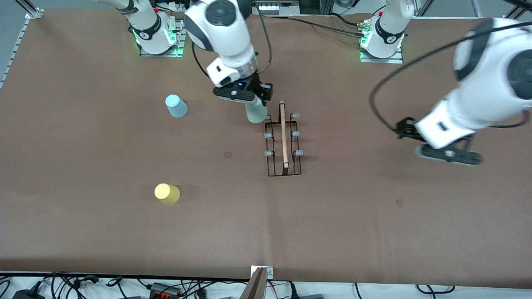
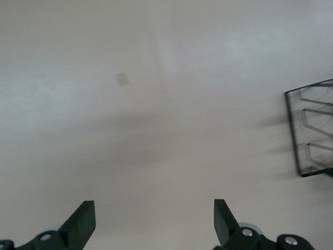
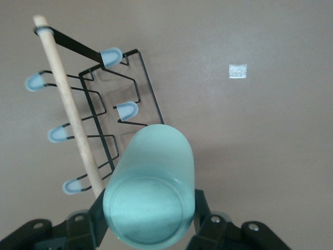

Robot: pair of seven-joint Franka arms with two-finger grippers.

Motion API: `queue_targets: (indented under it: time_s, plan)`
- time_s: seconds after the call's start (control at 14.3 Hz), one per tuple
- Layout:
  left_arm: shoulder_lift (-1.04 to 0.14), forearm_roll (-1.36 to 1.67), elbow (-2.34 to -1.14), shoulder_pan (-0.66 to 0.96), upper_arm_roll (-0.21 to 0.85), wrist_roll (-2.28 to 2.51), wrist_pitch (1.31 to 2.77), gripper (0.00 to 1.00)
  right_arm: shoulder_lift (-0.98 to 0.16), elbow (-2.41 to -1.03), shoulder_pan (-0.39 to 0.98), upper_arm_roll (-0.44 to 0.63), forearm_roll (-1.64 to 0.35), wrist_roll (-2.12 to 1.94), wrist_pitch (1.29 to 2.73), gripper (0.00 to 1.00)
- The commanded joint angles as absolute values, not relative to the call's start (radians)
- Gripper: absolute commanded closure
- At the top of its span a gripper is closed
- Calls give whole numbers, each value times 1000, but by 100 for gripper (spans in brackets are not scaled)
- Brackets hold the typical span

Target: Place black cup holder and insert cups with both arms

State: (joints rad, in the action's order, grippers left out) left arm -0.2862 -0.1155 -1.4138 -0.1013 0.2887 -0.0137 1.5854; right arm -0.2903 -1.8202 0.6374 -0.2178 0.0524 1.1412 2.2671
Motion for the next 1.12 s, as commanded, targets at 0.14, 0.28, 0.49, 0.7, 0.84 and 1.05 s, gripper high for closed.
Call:
queue_targets:
  time_s: [0.14, 0.28, 0.49, 0.7, 0.84, 1.05]
  plan:
    - [-223, -89, -1428, -196, 287, -190, 1545, 0, -365, -1782, 647, -215, 104, 1181, 2306, 93]
    - [-160, -51, -1483, -146, 185, -213, 1549, 0, -380, -1781, 653, -215, 104, 1181, 2306, 93]
    - [-94, -6, -1558, 32, -50, -209, 1559, 0, -408, -1767, 669, -215, 104, 1183, 2307, 82]
    - [-49, -8, -1610, 90, -110, -108, 1578, 0, -434, -1746, 675, -215, 103, 1183, 2307, 47]
    - [-35, -23, -1629, 104, -112, 12, 1592, 0, -452, -1733, 676, -215, 104, 1181, 2307, 37]
    - [-31, -21, -1632, 106, -112, 15, 1634, 0, -454, -1733, 678, -213, 104, 1181, 2307, 0]
